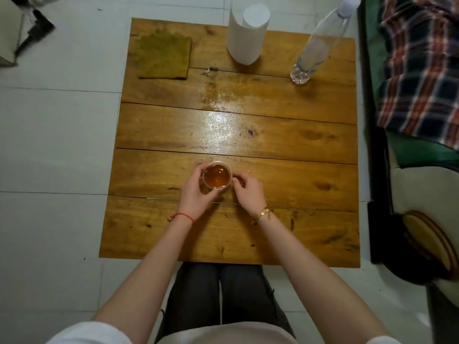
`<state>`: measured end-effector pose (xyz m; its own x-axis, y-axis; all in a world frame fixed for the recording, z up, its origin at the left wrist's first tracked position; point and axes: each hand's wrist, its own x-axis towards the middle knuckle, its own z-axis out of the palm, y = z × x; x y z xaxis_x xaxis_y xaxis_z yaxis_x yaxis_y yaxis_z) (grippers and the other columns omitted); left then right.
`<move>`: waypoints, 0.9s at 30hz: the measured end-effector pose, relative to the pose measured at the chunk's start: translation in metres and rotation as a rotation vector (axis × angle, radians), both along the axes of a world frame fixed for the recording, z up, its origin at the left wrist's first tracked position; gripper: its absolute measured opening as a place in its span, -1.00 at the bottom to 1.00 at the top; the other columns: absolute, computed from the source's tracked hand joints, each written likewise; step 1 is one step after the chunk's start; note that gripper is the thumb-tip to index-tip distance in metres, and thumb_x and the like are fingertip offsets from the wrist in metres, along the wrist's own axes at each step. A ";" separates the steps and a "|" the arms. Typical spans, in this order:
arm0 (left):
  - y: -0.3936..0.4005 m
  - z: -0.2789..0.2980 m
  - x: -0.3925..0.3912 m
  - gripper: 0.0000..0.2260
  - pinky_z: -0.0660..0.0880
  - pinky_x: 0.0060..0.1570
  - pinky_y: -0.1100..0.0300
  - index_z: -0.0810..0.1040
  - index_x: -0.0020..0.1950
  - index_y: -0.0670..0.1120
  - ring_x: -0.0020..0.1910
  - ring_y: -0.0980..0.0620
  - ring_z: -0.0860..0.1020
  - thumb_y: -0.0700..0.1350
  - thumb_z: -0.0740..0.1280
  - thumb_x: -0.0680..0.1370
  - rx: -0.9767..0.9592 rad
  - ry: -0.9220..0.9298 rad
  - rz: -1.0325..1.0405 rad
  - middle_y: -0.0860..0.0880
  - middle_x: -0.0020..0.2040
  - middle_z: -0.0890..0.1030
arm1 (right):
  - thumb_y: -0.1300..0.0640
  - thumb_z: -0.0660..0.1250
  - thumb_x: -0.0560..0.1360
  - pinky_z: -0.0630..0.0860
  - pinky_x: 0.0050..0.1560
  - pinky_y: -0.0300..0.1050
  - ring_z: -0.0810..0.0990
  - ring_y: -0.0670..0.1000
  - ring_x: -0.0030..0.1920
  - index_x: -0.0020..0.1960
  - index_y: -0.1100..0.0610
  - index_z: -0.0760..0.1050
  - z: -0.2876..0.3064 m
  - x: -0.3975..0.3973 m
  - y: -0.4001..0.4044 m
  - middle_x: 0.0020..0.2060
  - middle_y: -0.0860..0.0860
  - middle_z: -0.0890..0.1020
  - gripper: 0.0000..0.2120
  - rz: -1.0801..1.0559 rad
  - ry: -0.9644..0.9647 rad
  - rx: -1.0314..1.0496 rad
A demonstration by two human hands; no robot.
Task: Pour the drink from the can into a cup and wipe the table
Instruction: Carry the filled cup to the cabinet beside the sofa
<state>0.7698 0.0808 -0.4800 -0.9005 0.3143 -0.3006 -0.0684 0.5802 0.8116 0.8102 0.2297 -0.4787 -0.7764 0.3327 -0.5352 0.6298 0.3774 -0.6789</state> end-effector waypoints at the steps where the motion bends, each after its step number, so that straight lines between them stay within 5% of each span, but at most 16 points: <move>1: 0.000 0.004 0.000 -0.45 0.53 0.19 0.13 0.44 0.27 0.04 0.14 0.14 0.54 -0.07 0.58 0.35 0.005 -0.011 0.011 0.10 0.18 0.55 | 0.19 0.25 0.59 0.33 -0.05 -0.38 0.51 -0.11 -0.05 0.24 0.15 0.57 0.001 0.000 0.000 0.09 0.04 0.66 -0.74 -0.004 -0.007 -0.020; 5: -0.005 0.031 0.001 -0.43 0.55 0.15 0.19 0.44 0.30 0.00 0.17 0.13 0.54 -0.07 0.58 0.36 0.011 -0.028 0.018 0.08 0.22 0.56 | 0.20 0.21 0.61 0.41 -0.31 -0.41 0.54 -0.08 -0.23 0.18 0.15 0.58 0.023 0.001 -0.002 -0.12 0.03 0.65 -0.77 -0.057 -0.064 -0.133; 10: -0.017 0.095 0.006 -0.43 0.50 0.11 0.31 0.45 0.32 0.00 0.15 0.17 0.51 -0.04 0.57 0.36 -0.018 0.025 -0.016 0.12 0.22 0.56 | 0.18 0.16 0.64 0.58 0.01 -0.02 0.60 -0.04 -0.17 0.08 0.12 0.57 0.079 0.005 -0.010 -0.06 0.06 0.66 -0.79 -0.155 -0.100 -0.359; 14: -0.027 0.153 0.017 -0.44 0.40 0.02 0.53 0.45 0.30 0.01 0.09 0.30 0.47 -0.05 0.58 0.36 -0.012 0.035 0.005 0.17 0.16 0.53 | 0.18 0.14 0.65 0.56 -0.03 -0.13 0.58 -0.10 -0.20 0.09 0.13 0.56 0.134 0.015 -0.017 -0.10 0.03 0.65 -0.79 -0.159 -0.100 -0.411; 20: -0.048 0.220 0.045 -0.39 0.55 0.14 0.15 0.45 0.34 -0.05 0.19 0.08 0.52 -0.07 0.58 0.34 0.007 0.036 0.017 0.04 0.23 0.57 | 0.19 0.16 0.64 0.53 -0.10 -0.21 0.56 -0.09 -0.23 0.01 0.18 0.60 0.197 0.039 -0.031 -0.21 -0.01 0.65 -0.77 -0.121 -0.069 -0.471; 27: -0.077 0.274 0.078 -0.40 0.54 0.19 0.15 0.45 0.35 -0.03 0.21 0.08 0.51 -0.09 0.57 0.36 0.029 0.030 0.107 0.04 0.24 0.56 | 0.14 0.14 0.64 0.57 0.00 -0.21 0.61 -0.03 -0.08 0.12 0.20 0.61 0.238 0.058 -0.050 -0.02 0.13 0.69 -0.71 0.053 -0.073 -0.479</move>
